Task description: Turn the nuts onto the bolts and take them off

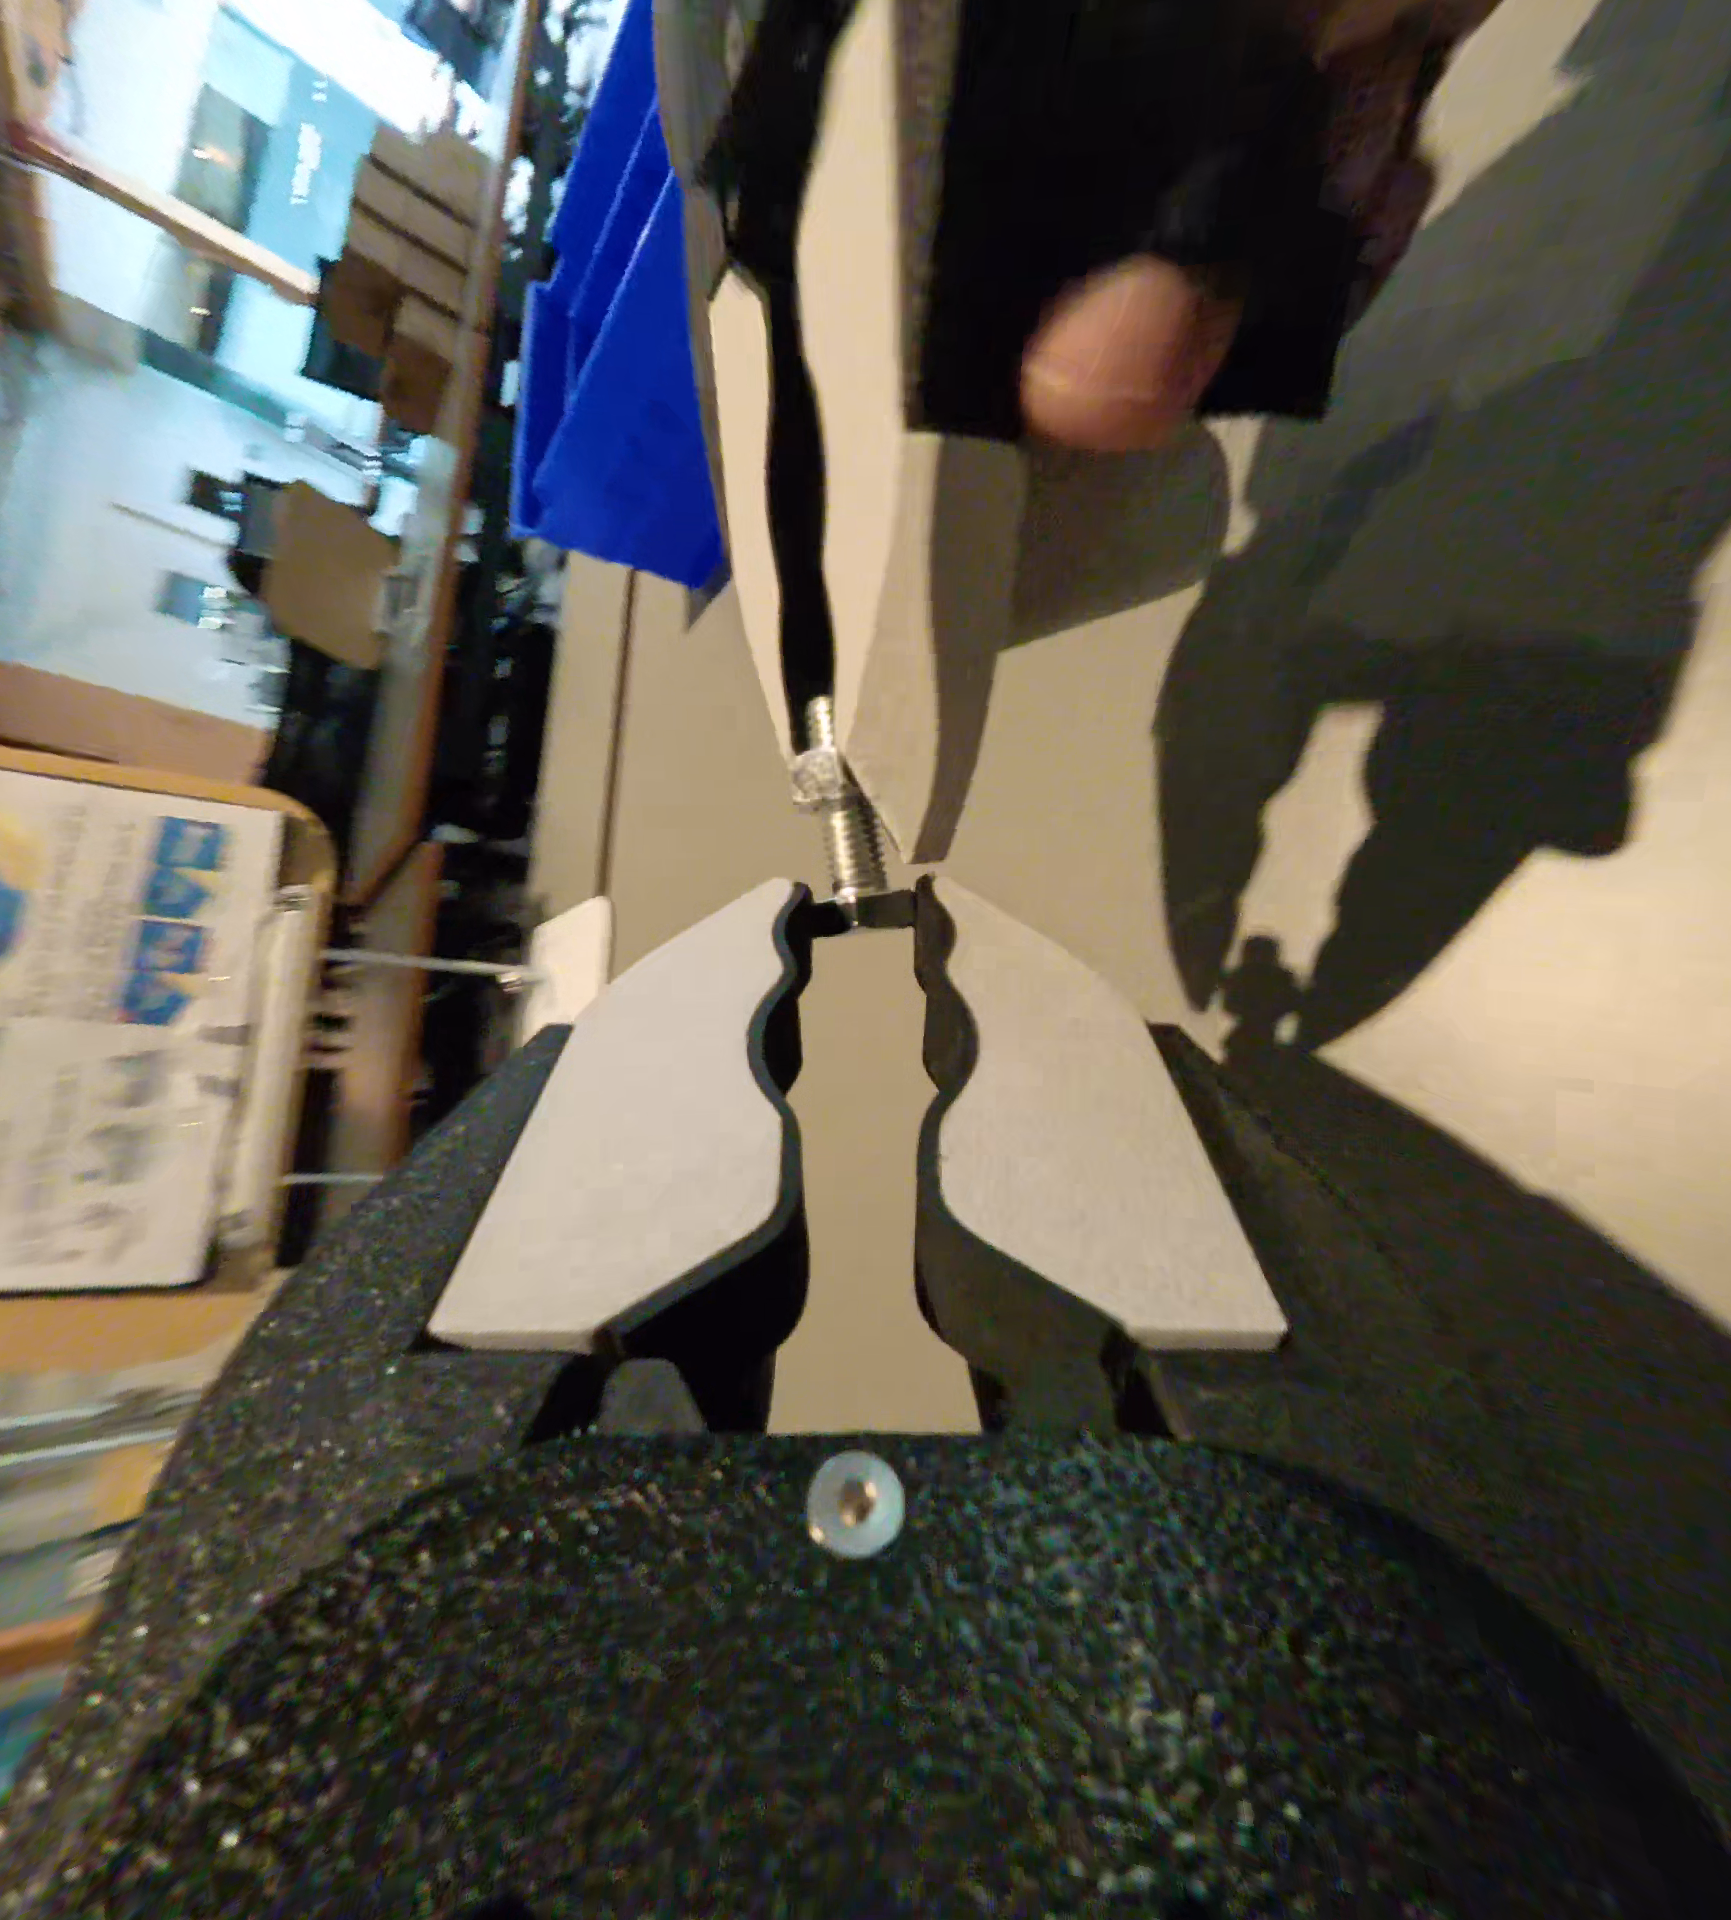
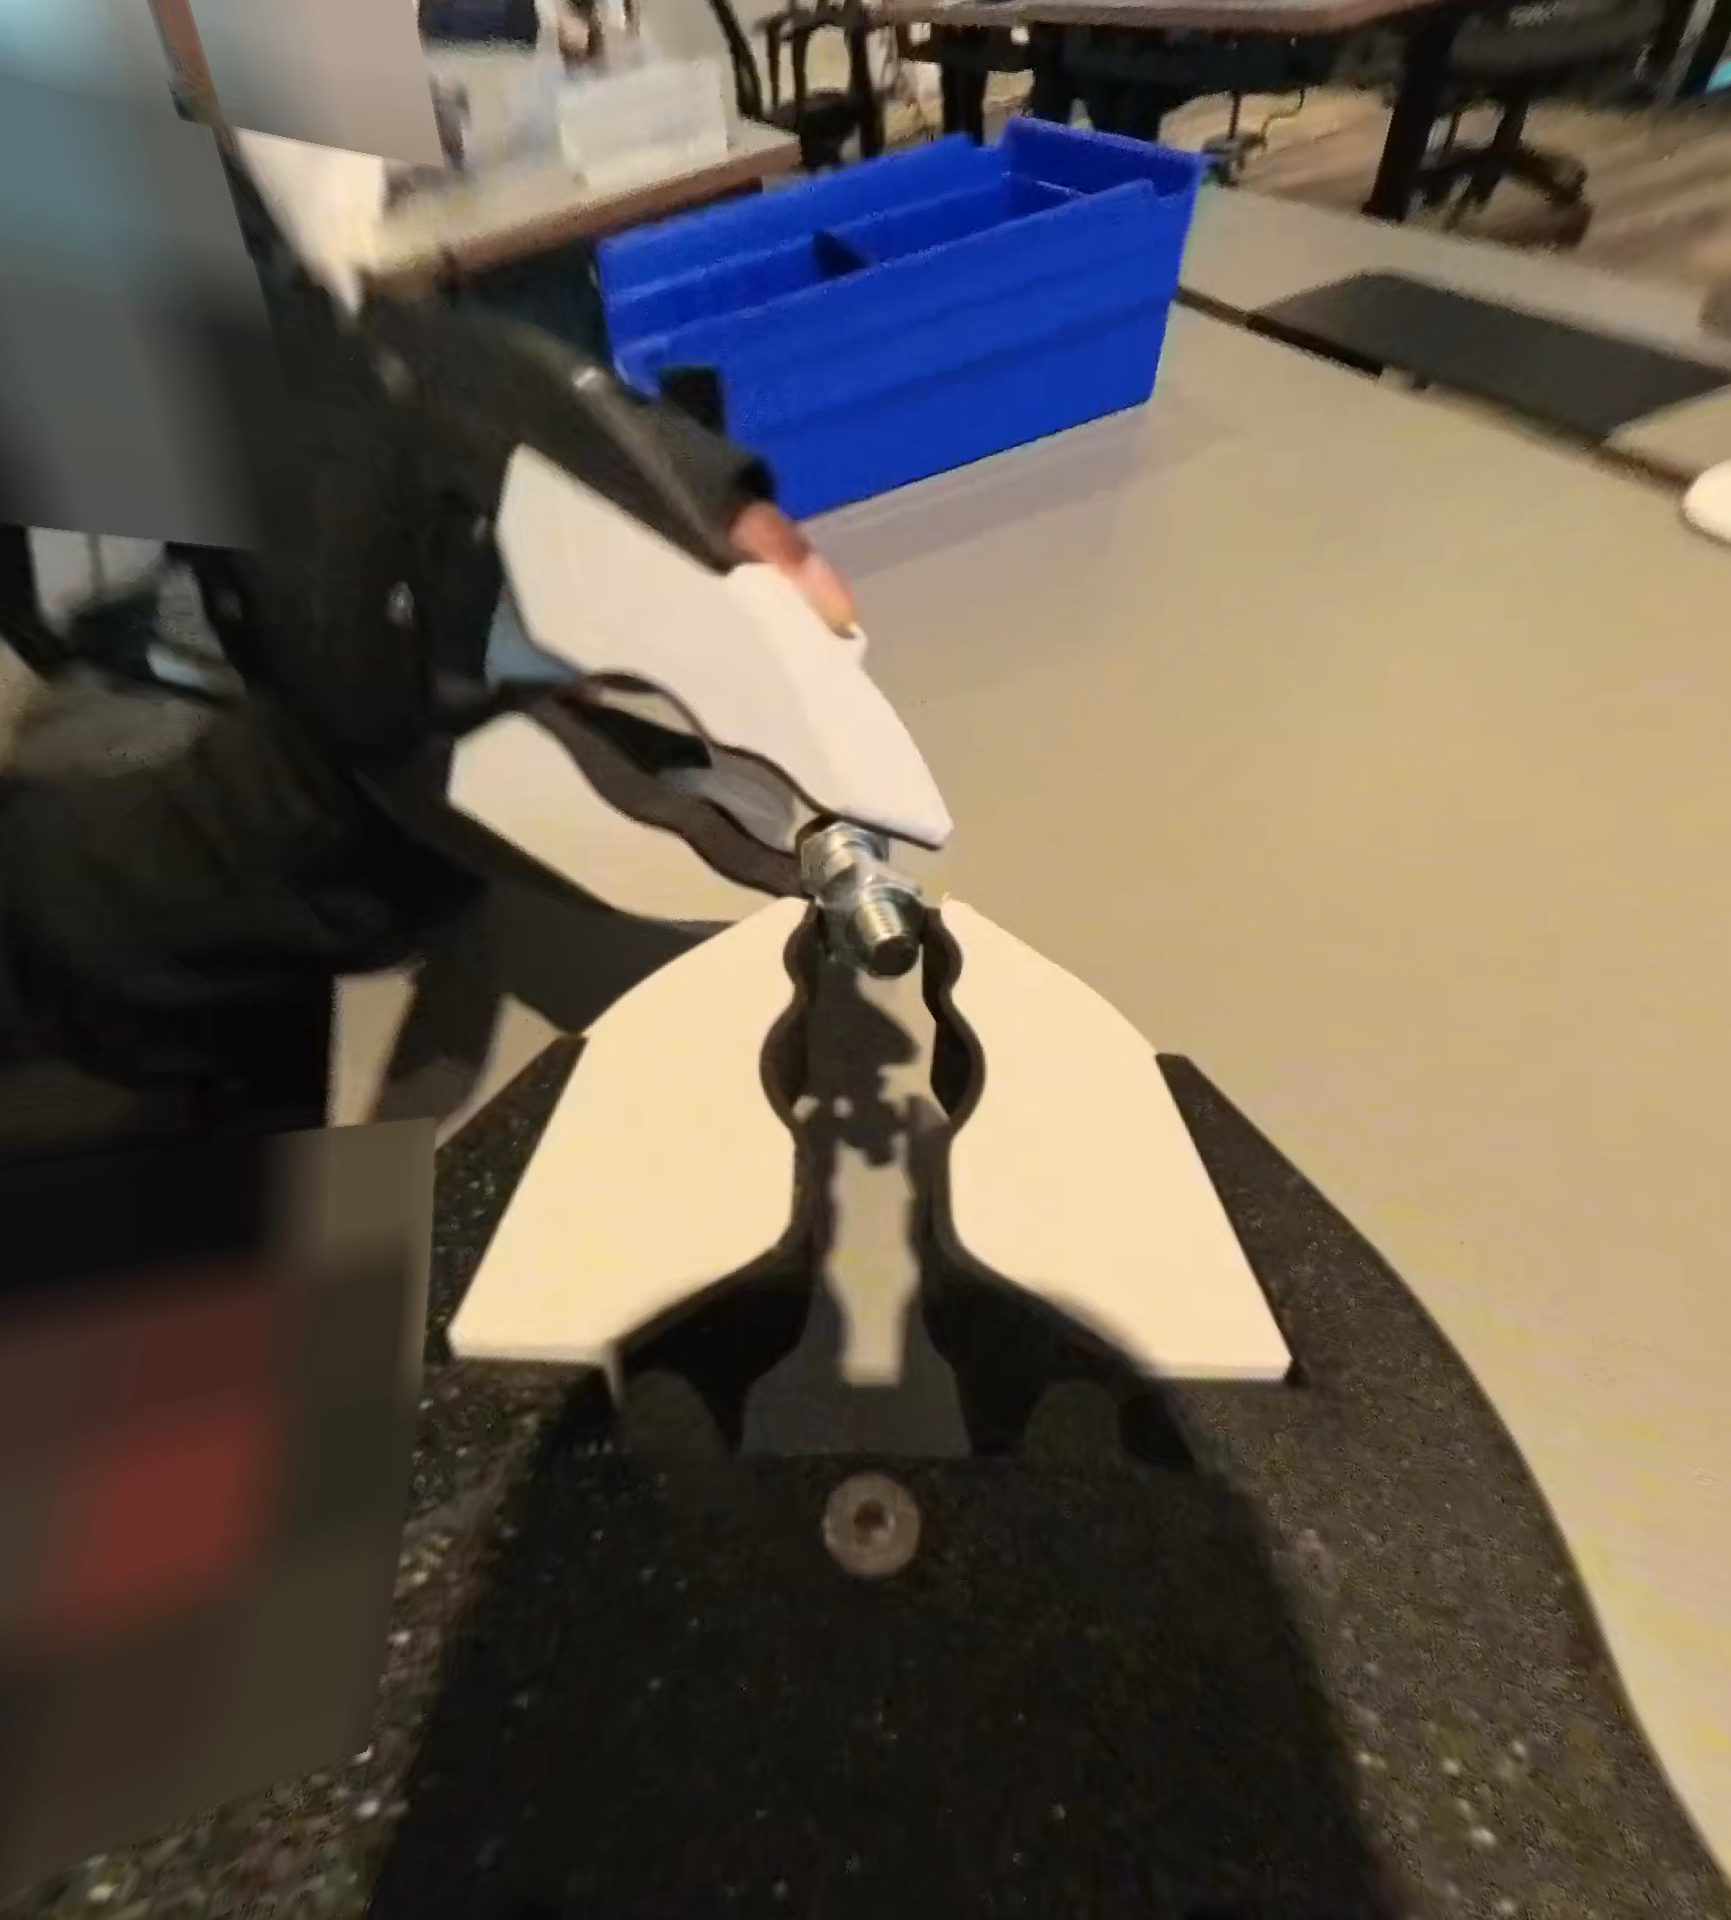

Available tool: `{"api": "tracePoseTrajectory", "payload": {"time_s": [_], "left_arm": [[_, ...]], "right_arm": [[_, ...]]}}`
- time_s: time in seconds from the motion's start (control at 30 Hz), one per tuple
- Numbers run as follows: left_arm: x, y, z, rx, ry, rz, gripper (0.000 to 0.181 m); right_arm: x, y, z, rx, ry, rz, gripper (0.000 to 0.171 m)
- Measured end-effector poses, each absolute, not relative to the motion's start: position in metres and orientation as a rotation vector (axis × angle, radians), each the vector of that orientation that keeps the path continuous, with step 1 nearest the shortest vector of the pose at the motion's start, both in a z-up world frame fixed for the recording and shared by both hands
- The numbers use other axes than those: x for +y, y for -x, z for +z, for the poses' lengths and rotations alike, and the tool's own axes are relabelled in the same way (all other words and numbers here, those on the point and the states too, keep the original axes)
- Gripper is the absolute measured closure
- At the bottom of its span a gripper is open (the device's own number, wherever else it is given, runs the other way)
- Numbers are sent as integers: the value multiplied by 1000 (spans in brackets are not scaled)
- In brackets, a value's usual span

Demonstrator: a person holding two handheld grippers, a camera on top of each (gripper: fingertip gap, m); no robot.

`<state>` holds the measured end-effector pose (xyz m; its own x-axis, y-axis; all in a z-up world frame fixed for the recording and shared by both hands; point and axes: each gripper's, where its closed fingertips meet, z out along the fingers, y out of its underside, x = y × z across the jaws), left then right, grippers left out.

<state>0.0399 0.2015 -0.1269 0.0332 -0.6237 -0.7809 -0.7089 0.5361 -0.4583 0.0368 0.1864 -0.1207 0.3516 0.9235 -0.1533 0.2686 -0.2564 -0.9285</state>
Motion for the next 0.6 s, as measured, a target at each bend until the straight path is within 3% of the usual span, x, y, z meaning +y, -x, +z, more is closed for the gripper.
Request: {"api": "tracePoseTrajectory", "payload": {"time_s": [0.1, 0.2, 0.37, 0.6], "left_arm": [[206, -39, -123, 1640, 1097, 245, 163], [204, -41, -119, 1607, 1120, 160, 162], [200, -39, -116, 1559, 1248, -152, 163], [184, -42, -120, 1597, 1303, -414, 163]], "right_arm": [[188, -35, -116, -884, 1779, 1212, 150], [185, -36, -99, -836, 1688, 1408, 138], [190, -48, -96, -1055, 1580, 1026, 129], [181, -45, -105, -1330, 1408, 577, 138]]}}
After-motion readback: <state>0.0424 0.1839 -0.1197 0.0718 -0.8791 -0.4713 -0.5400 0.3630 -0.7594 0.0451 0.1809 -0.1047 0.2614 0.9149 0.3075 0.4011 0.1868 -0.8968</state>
